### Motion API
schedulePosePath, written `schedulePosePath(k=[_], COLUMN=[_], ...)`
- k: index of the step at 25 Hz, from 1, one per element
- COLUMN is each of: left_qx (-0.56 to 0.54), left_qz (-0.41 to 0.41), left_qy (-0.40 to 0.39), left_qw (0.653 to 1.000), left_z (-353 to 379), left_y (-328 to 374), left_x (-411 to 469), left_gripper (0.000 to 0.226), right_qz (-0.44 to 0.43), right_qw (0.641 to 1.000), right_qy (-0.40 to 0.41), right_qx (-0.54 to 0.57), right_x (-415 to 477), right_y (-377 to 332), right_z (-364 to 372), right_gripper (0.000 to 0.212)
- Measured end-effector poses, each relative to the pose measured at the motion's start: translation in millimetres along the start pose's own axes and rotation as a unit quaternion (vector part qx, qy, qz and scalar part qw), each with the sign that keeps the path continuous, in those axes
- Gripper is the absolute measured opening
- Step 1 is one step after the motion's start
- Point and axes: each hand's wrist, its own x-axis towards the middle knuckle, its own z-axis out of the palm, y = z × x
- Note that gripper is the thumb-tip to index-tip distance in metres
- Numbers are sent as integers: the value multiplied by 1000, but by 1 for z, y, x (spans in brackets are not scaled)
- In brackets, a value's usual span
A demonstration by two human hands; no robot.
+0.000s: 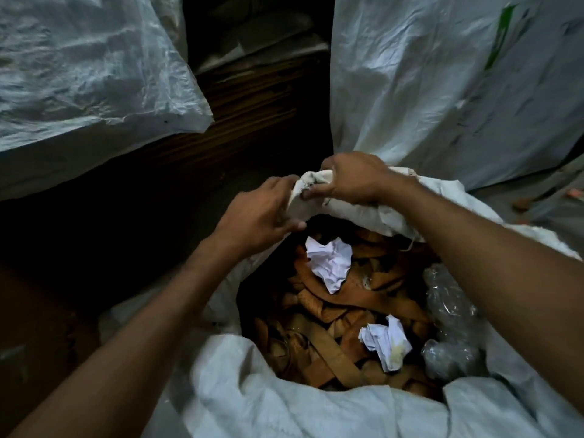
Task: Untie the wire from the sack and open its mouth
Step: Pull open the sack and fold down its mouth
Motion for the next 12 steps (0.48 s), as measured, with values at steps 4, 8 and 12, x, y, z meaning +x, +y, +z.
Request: schedulePosePath(k=[4,8,12], left_qx=[56,-304,-47], left_qz=[-29,-102,-45], left_qy=[69,-57,15], left_qw=[996,945,998], left_z=[22,25,31], left_y=[10,-12,8], left_x=[46,55,56], left_gripper=[21,27,41], right_qz=[37,85,74], right_qw=[959,952,997], right_qy=[229,162,-12], right_qx=[-162,-244,35], right_x=[-65,-97,-50], right_y=[5,47,82], right_z=[32,39,-3], right_gripper=[85,84,70])
